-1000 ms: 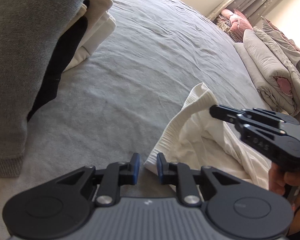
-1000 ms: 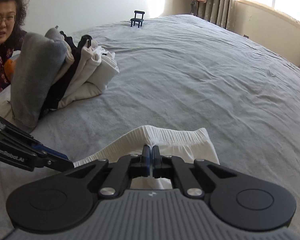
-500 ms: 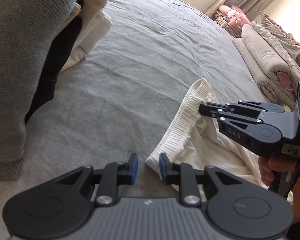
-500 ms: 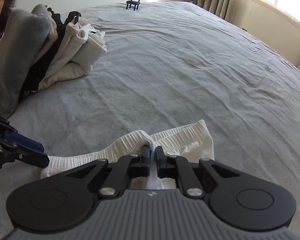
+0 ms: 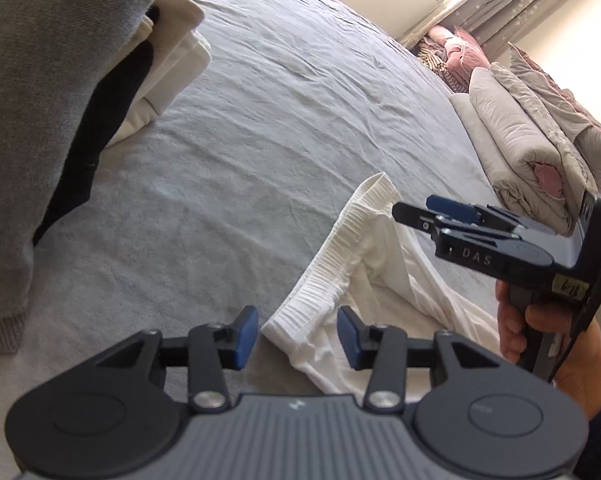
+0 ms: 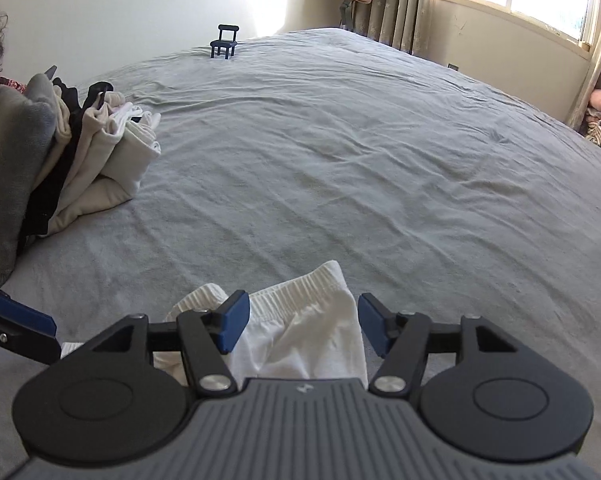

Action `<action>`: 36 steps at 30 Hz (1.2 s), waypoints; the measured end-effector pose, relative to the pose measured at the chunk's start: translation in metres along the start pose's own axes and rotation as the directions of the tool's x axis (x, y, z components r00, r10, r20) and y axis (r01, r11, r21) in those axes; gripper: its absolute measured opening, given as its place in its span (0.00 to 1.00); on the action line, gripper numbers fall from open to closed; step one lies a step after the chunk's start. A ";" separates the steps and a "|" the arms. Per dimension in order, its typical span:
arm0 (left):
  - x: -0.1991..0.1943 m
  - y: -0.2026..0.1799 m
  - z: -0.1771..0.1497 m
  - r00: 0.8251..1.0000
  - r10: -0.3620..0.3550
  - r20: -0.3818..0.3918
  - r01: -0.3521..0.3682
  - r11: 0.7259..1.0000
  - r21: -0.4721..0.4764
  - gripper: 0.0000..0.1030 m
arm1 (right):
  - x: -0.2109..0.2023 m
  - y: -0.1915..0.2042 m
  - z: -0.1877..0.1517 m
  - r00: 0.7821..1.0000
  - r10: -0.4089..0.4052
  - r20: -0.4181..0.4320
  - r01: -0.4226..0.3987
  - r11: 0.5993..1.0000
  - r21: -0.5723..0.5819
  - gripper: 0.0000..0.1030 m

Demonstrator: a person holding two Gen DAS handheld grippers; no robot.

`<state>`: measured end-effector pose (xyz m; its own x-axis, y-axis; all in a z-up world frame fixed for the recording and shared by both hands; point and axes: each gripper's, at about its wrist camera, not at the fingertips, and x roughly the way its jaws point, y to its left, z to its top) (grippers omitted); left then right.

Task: Fold clothes

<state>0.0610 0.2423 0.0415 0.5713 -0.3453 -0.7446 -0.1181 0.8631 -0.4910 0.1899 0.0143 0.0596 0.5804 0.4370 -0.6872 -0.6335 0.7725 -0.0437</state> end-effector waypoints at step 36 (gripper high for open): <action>0.011 -0.017 -0.011 0.989 0.147 -0.004 -0.142 0.963 0.227 0.20 | 0.059 -0.040 0.020 0.991 0.133 -0.025 -0.133 0.991 -0.023 0.20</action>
